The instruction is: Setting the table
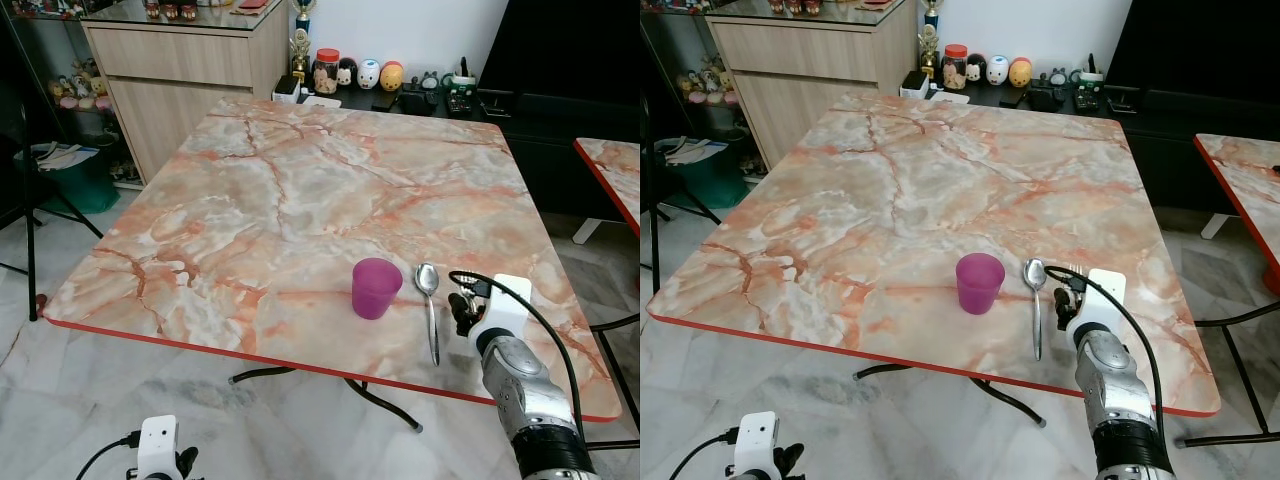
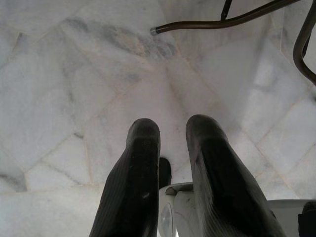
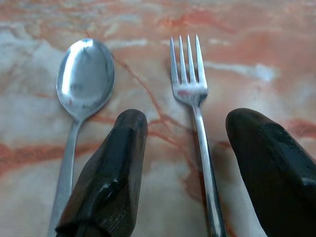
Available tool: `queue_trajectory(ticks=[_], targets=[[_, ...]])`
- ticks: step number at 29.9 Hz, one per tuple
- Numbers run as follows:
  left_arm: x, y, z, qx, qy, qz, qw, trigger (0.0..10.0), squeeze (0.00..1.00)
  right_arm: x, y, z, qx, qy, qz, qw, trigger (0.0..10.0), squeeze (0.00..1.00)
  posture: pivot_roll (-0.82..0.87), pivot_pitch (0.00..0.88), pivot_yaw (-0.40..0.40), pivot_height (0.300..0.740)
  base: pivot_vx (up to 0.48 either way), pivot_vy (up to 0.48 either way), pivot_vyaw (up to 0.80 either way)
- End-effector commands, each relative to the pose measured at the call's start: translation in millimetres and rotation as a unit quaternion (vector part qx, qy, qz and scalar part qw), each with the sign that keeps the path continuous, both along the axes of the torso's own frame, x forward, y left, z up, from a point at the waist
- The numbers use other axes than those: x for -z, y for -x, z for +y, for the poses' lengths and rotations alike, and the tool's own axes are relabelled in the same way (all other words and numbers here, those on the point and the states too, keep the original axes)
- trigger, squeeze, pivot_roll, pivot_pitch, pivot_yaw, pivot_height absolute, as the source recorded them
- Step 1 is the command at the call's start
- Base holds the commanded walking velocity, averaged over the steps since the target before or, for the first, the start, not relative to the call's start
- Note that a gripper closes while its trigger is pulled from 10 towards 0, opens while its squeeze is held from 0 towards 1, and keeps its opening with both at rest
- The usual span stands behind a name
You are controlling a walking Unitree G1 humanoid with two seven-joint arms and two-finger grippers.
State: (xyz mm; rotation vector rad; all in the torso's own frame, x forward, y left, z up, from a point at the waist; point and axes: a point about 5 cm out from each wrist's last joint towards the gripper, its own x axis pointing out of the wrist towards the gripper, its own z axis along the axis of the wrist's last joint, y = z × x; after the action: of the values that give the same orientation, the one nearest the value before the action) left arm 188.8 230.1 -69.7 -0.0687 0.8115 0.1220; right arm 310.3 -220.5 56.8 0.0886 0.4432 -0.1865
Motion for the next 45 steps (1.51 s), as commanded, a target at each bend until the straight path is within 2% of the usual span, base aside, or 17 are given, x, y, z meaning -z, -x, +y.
queue_trajectory(ticks=[1, 10, 21, 22, 23, 29, 45], targets=[[3.4, 5.6, -0.2, 0.000, 0.004, 0.015, 1.000, 10.0, 0.00, 5.2, 3.2, -3.2, 0.005, 0.008, 0.018, 1.000, 10.0, 0.00, 0.05, 0.000, -0.047, 0.740, 0.000, 0.000, 0.00], [4.7, 7.8, -1.0, 0.000, 0.007, 0.018, 1.000, 10.0, 0.00, 8.1, 6.4, -11.2, 0.016, 0.023, 0.029, 0.999, 10.0, 0.00, 0.05, 0.000, -0.048, 0.740, 0.000, 0.000, 0.00], [6.3, 10.5, -1.2, 0.000, 0.009, 0.025, 1.000, 10.0, 0.00, 25.2, 12.9, -2.5, -0.013, 0.016, 0.059, 0.998, 10.0, 0.00, 0.05, 0.000, -0.047, 0.740, 0.000, 0.000, 0.00], [6.4, 10.6, -1.2, 0.000, 0.009, 0.026, 1.000, 10.0, 0.00, 26.7, 13.7, -2.3, -0.013, 0.015, 0.061, 0.998, 7.3, 0.00, 0.05, 0.000, -0.047, 0.740, 0.000, 0.000, 0.00], [6.5, 10.7, -1.3, 0.000, 0.009, 0.026, 1.000, 10.0, 0.00, 29.1, 15.1, -1.9, -0.014, 0.012, 0.062, 0.998, 0.0, 0.00, 0.05, 0.000, -0.047, 0.740, 0.000, 0.000, 0.00], [7.3, 11.7, -2.2, 0.003, 0.012, 0.030, 0.999, 10.0, 0.00, 37.5, 18.9, 5.3, -0.027, 0.005, 0.075, 0.997, 0.0, 0.00, 0.05, 0.000, -0.047, 0.740, 0.000, 0.000, 0.00], [7.4, 11.4, -3.5, 0.005, 0.016, 0.030, 0.999, 10.0, 0.00, 39.5, 17.0, 5.2, -0.027, 0.011, 0.073, 0.997, 0.0, 0.00, 0.05, 0.000, -0.048, 0.740, 0.000, 0.000, 0.00]])
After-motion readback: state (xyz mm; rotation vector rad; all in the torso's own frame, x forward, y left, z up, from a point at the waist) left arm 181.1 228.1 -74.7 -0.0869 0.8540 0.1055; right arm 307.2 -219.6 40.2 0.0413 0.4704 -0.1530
